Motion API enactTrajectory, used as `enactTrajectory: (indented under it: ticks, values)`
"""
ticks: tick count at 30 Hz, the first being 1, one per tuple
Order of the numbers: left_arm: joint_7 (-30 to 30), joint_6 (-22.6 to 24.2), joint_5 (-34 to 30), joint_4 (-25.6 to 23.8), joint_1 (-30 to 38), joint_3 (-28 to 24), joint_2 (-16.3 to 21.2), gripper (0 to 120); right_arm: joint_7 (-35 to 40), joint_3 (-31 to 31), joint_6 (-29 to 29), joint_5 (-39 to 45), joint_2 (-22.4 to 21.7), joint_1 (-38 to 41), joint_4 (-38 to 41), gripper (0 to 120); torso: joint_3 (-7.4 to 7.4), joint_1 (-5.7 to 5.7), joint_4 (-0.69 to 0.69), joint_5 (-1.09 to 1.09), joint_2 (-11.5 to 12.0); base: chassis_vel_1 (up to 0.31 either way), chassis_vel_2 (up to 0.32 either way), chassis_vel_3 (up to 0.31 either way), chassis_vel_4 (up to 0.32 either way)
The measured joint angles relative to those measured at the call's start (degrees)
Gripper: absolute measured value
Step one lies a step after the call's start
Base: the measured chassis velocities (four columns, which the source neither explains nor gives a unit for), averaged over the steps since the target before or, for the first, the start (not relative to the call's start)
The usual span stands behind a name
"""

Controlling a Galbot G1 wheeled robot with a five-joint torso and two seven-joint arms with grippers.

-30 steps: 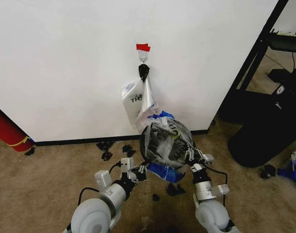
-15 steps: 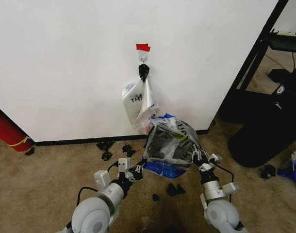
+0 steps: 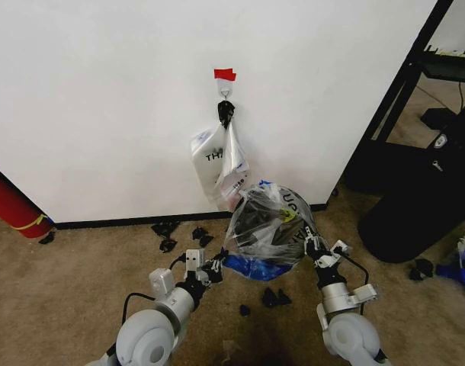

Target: Pick up the garbage bag from the wall and place it over the trash bin.

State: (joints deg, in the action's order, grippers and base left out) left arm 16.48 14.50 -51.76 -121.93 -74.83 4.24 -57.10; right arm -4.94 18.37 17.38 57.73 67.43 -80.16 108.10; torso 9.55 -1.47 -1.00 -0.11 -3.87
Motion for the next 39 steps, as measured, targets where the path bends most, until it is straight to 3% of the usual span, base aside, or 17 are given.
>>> enactTrajectory:
  ticks: [18, 33, 39]
  values:
    - [-6.21, -7.01, 5.22, 7.96, 2.52, -0.35, -0.71, 0, -0.33, -1.89, -1.57, 1.31, 0.37, -2.0, 2.71, 1, 0.0, 0.0, 0.0, 0.0, 0.0, 0.0, 0.0, 0.0, 0.0]
    - [-5.08, -5.67, 10.14, 11.24, 2.84, -0.51, -1.1, 0, -1.48, -2.76, -1.71, 0.78, 0.54, -2.65, 3.68, 1, 0.0, 0.0, 0.0, 0.0, 0.0, 0.0, 0.0, 0.0, 0.0]
    - [-5.71, -7.42, 10.02, 11.21, 2.66, -0.49, -0.84, 0, -2.1, -2.92, -1.58, 0.21, 0.83, -2.68, 3.24, 1, 0.0, 0.0, -0.01, 0.0, 0.0, 0.0, 0.0, 0.0, 0.0]
